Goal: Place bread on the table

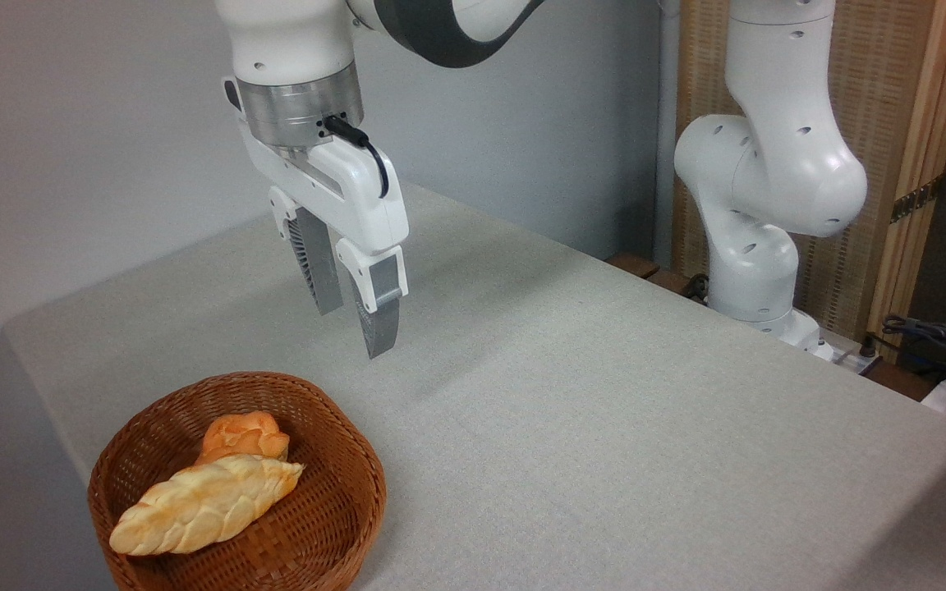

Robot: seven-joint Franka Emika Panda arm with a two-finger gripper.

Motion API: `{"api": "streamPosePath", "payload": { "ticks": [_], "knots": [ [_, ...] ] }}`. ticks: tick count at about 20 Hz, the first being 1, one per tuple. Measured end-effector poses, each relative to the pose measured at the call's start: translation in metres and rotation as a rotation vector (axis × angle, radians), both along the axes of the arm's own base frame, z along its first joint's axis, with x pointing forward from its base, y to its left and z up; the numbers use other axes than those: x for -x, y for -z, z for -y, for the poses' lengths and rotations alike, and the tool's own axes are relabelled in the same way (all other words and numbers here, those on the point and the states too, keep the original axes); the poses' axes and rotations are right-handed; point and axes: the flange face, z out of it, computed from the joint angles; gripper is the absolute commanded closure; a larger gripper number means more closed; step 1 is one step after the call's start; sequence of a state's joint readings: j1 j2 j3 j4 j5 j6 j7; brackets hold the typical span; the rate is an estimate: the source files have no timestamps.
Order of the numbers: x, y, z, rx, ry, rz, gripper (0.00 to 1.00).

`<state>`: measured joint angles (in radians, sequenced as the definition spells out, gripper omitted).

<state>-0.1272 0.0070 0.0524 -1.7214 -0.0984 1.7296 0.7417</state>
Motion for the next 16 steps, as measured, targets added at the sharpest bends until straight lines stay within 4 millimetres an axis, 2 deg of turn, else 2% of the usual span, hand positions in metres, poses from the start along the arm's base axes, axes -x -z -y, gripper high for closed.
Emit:
{"api": "streamPosePath", "payload": {
  "ticks": [16],
  "knots": [
    [0.0014,0.001,0.0017,0.0,0.004,-0.011,0.0]
  ]
}}
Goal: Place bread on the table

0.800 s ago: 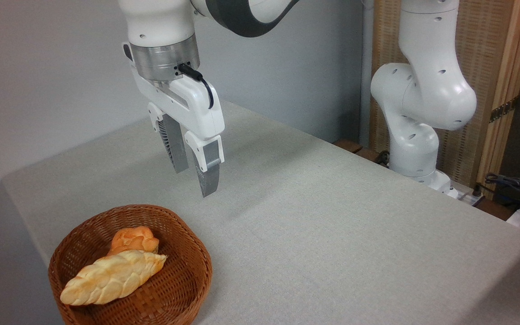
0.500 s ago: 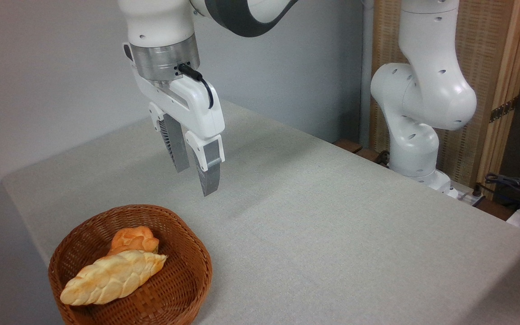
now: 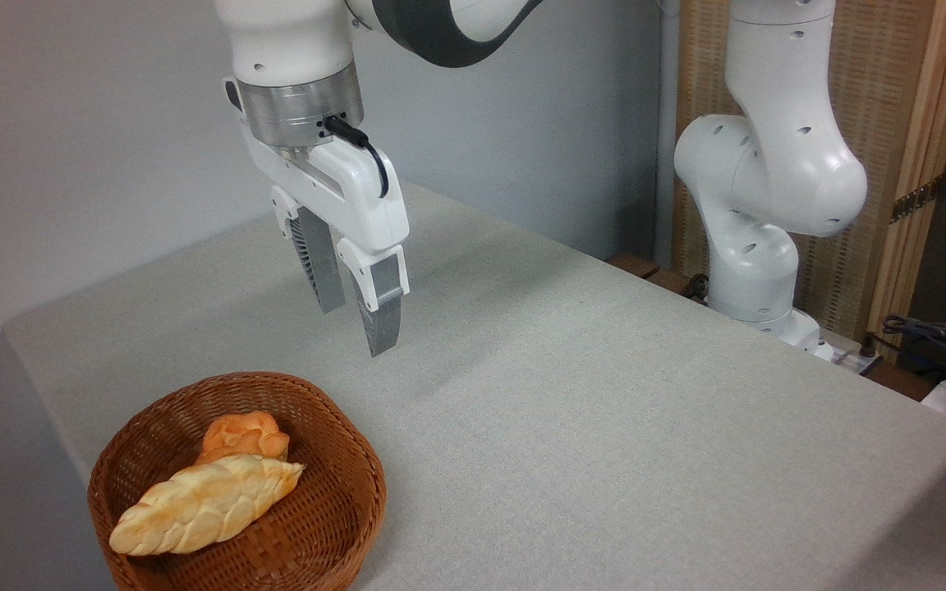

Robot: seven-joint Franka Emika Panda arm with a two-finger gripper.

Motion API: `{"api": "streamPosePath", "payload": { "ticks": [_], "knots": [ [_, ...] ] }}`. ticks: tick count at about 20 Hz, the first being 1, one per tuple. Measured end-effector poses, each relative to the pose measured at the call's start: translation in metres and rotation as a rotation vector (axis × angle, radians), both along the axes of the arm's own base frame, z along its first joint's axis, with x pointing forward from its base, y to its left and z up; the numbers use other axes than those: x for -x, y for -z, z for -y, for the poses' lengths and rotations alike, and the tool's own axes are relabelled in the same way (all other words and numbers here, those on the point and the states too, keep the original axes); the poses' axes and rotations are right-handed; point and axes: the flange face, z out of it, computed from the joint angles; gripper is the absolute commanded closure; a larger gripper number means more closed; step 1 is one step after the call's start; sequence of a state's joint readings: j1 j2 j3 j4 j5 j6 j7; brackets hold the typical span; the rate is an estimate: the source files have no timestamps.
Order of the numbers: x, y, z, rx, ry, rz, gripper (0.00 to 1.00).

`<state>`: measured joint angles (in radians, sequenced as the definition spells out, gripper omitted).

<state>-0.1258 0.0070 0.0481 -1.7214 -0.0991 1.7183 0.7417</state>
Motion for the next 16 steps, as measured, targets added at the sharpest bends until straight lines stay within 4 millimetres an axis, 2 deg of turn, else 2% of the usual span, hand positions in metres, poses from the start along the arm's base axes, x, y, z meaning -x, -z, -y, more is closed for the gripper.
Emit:
{"api": "streamPosePath", "payload": {
  "ticks": [16],
  "knots": [
    [0.0015,0.003,0.0099,0.0,0.018,-0.015,0.0]
  ]
}}
